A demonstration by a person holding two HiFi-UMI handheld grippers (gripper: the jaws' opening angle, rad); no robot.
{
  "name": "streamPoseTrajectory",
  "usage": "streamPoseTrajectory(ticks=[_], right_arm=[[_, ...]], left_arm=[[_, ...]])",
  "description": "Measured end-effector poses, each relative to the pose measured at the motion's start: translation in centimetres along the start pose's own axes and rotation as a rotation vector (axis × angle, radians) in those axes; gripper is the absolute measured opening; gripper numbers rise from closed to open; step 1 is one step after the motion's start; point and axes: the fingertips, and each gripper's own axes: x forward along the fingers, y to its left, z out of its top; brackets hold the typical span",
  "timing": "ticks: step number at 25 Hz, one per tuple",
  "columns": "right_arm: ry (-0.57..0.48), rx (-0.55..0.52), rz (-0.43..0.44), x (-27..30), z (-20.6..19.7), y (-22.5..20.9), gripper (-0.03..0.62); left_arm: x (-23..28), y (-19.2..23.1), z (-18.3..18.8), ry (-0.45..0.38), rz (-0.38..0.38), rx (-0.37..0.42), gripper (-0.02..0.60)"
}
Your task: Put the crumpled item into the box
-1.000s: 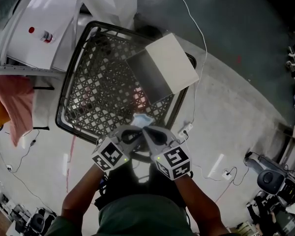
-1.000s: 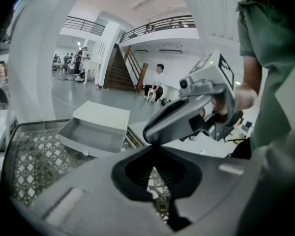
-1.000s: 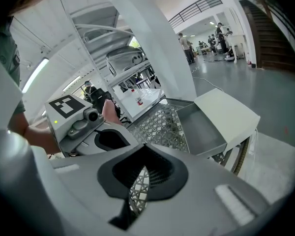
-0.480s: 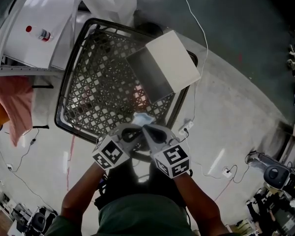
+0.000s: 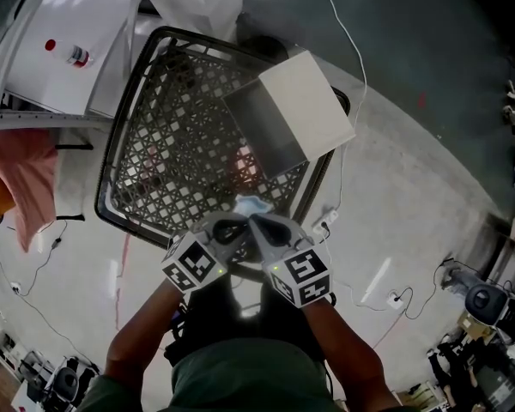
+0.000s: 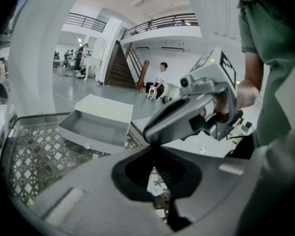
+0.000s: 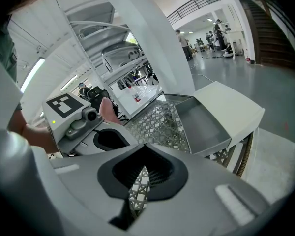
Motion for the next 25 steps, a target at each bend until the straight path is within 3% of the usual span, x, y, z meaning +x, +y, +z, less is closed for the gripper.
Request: streamPoseTrajectory(ticks=[25], right_arm=[[0.011,0.013,-0.005,0.3,-2.6,-0.4,0.006]], left_arm=[[1.4,-1.0,-2.2,0.022,0.002,-0.019,0.003]])
